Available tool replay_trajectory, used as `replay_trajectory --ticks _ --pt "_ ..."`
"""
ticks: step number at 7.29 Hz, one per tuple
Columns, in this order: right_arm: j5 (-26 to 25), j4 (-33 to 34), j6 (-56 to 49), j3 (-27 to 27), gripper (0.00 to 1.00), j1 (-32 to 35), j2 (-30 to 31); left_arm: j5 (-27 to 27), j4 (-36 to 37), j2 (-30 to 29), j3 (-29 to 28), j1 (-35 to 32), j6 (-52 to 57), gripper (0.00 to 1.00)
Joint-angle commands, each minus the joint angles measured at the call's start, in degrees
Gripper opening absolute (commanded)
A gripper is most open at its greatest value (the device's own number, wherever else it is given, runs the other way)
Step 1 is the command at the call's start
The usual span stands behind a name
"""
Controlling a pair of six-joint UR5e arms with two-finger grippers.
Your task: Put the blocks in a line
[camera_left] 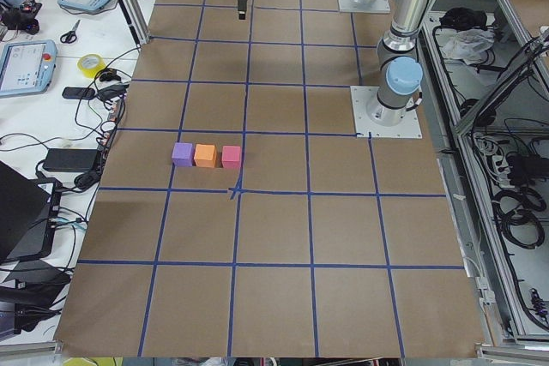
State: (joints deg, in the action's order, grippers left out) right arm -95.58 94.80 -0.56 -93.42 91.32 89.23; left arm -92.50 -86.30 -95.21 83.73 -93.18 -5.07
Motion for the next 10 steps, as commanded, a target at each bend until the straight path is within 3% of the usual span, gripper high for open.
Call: replay_trajectory --ticks 1,4,8,10 --pt "0.1 -0.3 0.1 0.0 1.0 0.0 0.0 0.7 -3.8 1.9 0.4 -0.6 0.1 1.0" --pt "-0.1 0.2 0.0 -0.1 1.0 0.0 0.0 0.9 -4.5 6.8 2.9 -0.5 1.1 1.0" --pt "-0.5 1.8 0.0 -0.2 1.0 0.0 -3.3 0.7 -4.4 7.1 3.2 -0.5 1.1 1.0" --pt "0.0 7.6 0.0 -0.1 1.0 0.0 -4.4 0.6 -4.8 7.8 3.6 -0.6 1.1 1.0"
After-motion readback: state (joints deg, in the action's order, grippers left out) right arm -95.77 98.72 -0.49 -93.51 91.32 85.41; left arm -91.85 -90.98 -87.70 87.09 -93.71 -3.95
